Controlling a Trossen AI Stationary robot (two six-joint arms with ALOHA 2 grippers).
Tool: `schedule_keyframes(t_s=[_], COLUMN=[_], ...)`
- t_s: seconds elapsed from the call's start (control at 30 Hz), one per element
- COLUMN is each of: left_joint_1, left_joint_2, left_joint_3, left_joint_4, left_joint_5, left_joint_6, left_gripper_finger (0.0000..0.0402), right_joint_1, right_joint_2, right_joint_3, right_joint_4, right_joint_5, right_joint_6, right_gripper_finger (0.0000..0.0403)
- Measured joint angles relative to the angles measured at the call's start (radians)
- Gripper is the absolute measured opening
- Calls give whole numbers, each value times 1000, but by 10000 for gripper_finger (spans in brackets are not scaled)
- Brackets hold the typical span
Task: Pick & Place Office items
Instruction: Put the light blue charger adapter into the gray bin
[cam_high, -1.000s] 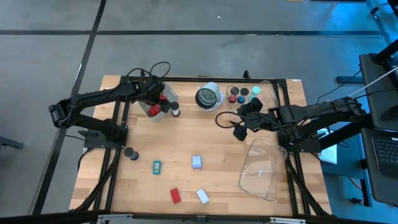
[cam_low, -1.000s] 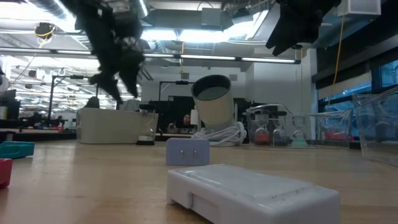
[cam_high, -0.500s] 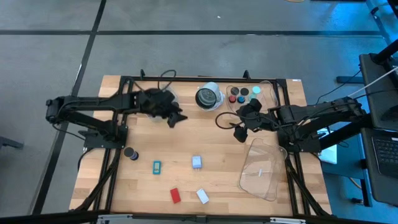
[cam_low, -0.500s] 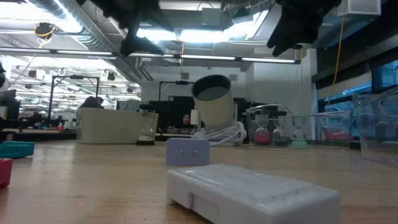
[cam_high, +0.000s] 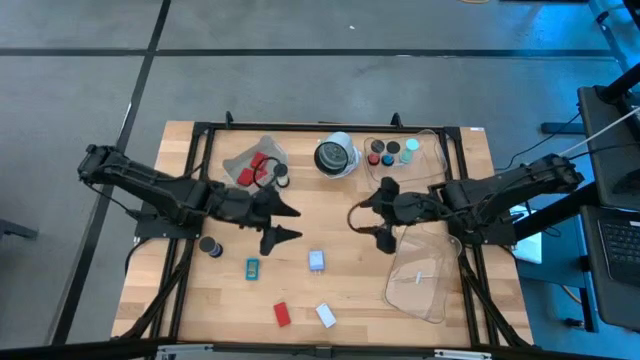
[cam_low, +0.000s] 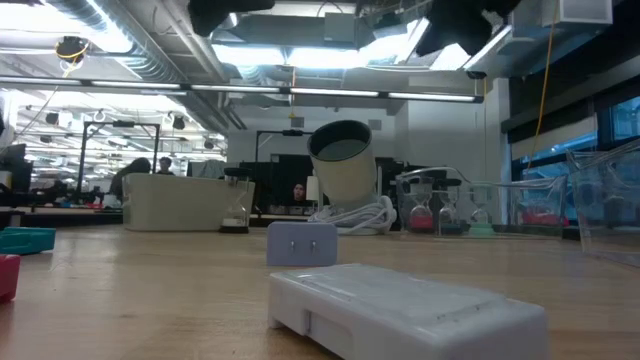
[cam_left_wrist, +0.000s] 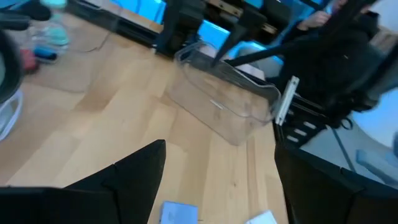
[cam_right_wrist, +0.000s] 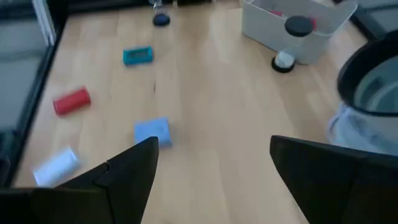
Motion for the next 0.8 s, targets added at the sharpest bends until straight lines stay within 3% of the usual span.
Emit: schedule_keyframes(t_s=[0.1, 0.2, 0.43, 0.57, 0.8], left_joint_1=[-41, -79, -159, -180, -184], left_joint_2=[0, 0, 41, 72, 94], left_joint_3=[0, 0, -1, -1, -1], left_joint_4=[-2, -4, -11, -14, -24], left_joint_5=[-65, -90, -13, -24, -46], left_joint_6=[-22, 61, 248, 236, 147], left_gripper_finger=[299, 299, 299, 299, 299], right_joint_1=[7, 25, 76, 75, 75], right_joint_2=[58, 118, 257, 353, 482], right_joint_3=[0, 0, 0, 0, 0], right_joint_4=[26, 45, 131, 260, 379], right_joint_5=[1, 4, 0, 0, -1], right_joint_6=[60, 46, -42, -19, -115], right_gripper_finger=[311, 311, 311, 311, 311])
